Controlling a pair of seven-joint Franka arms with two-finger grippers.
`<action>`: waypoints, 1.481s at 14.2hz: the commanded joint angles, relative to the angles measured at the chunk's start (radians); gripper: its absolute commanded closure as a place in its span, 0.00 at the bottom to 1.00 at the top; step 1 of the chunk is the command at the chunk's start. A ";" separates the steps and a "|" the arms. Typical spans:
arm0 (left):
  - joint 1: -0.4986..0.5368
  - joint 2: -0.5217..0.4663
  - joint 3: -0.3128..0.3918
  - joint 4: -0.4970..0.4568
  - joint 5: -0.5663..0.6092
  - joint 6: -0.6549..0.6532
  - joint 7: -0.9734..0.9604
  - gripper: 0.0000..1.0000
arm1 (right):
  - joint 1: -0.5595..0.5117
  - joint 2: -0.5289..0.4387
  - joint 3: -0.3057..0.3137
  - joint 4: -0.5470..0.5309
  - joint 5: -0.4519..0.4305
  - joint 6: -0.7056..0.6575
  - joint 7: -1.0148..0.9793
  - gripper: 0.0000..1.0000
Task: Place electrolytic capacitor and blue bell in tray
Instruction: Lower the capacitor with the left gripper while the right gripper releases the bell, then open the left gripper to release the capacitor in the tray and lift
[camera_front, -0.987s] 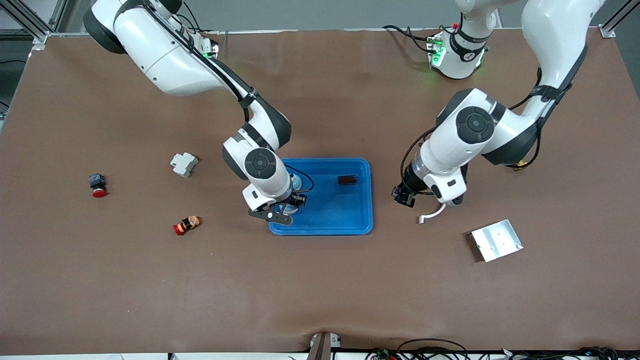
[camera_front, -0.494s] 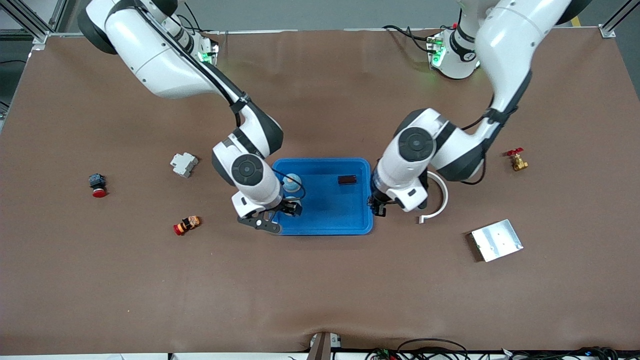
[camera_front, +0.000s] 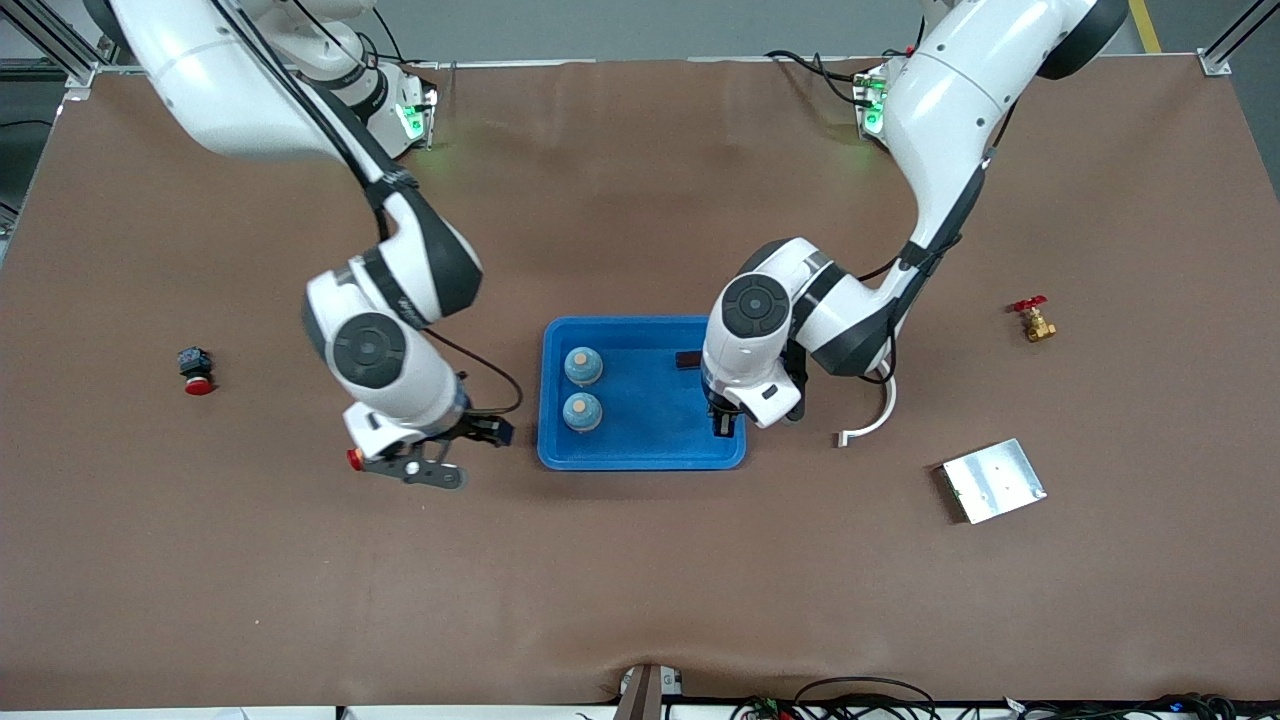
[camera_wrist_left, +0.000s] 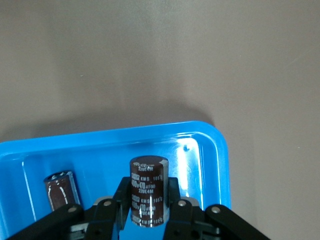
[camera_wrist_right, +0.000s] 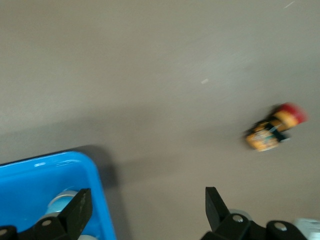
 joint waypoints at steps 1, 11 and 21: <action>-0.053 0.046 0.040 0.073 0.013 -0.018 -0.035 1.00 | -0.109 -0.092 0.040 -0.068 0.033 -0.036 -0.138 0.00; -0.146 0.142 0.105 0.155 0.011 0.040 -0.084 1.00 | -0.391 -0.384 0.042 -0.212 0.171 -0.197 -0.613 0.00; -0.188 0.169 0.128 0.156 0.013 0.060 -0.087 1.00 | -0.540 -0.573 0.036 -0.205 0.268 -0.320 -0.837 0.00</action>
